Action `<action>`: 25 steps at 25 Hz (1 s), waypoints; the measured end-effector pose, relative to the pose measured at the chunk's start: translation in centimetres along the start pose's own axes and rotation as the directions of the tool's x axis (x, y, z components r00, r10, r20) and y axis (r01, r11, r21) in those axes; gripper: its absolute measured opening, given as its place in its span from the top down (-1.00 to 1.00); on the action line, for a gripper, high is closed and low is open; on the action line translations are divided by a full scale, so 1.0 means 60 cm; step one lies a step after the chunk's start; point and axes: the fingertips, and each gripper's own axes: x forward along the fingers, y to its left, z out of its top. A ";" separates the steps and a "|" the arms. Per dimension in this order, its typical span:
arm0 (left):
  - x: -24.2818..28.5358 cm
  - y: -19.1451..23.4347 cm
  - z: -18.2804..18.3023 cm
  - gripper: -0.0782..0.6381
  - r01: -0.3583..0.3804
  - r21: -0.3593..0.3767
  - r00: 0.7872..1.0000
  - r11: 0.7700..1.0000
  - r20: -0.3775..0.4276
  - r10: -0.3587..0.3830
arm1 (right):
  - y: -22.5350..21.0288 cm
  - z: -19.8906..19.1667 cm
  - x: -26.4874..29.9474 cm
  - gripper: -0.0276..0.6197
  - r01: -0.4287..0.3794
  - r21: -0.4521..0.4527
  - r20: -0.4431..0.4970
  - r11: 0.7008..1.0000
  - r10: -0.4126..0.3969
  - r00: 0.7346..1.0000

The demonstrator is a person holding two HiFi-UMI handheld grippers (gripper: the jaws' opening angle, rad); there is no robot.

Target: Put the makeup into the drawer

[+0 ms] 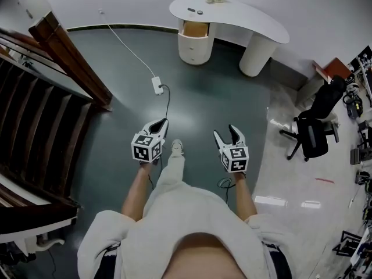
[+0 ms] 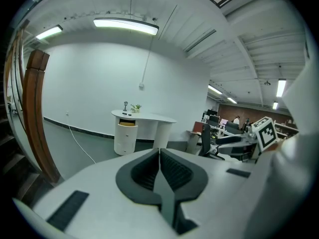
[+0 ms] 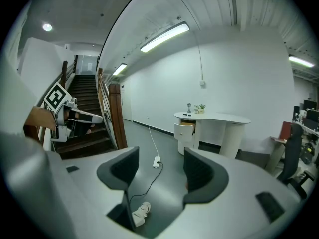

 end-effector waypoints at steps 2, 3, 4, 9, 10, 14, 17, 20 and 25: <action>0.037 0.028 0.013 0.74 0.006 -0.002 1.000 1.000 0.003 -0.006 | -0.016 0.014 0.043 0.07 0.004 -0.006 -0.002 1.000 -0.004 1.000; 0.057 0.043 0.021 0.74 0.010 -0.002 1.000 1.000 0.003 -0.010 | -0.025 0.023 0.066 0.07 0.007 -0.008 -0.002 1.000 -0.007 1.000; 0.078 0.058 0.029 0.73 0.014 -0.003 1.000 1.000 0.003 -0.014 | -0.034 0.033 0.088 0.09 0.011 -0.010 0.000 1.000 -0.011 1.000; 0.188 0.138 0.094 0.74 0.041 -0.009 0.999 0.999 0.002 -0.041 | -0.087 0.103 0.209 0.11 0.035 -0.007 0.004 0.999 -0.035 0.999; 0.208 0.156 0.110 0.74 0.046 -0.009 0.999 0.999 0.002 -0.046 | -0.095 0.121 0.233 0.12 0.038 -0.006 0.006 0.999 -0.038 0.999; 0.288 0.224 0.171 0.74 0.067 -0.013 0.998 0.998 0.009 -0.067 | -0.127 0.187 0.327 0.16 0.050 -0.008 0.015 0.999 -0.050 0.999; 0.345 0.269 0.215 0.74 0.080 -0.009 0.997 0.997 0.017 -0.080 | -0.150 0.232 0.393 0.16 0.060 -0.023 0.021 0.998 -0.060 0.998; 0.394 0.308 0.249 0.74 0.090 -0.002 0.996 0.996 0.024 -0.090 | -0.175 0.262 0.451 0.17 0.073 -0.025 0.028 0.997 -0.072 0.997; 0.459 0.368 0.282 0.74 0.097 0.000 0.995 0.995 0.015 -0.097 | -0.201 0.293 0.532 0.19 0.081 -0.014 0.032 0.997 -0.081 0.996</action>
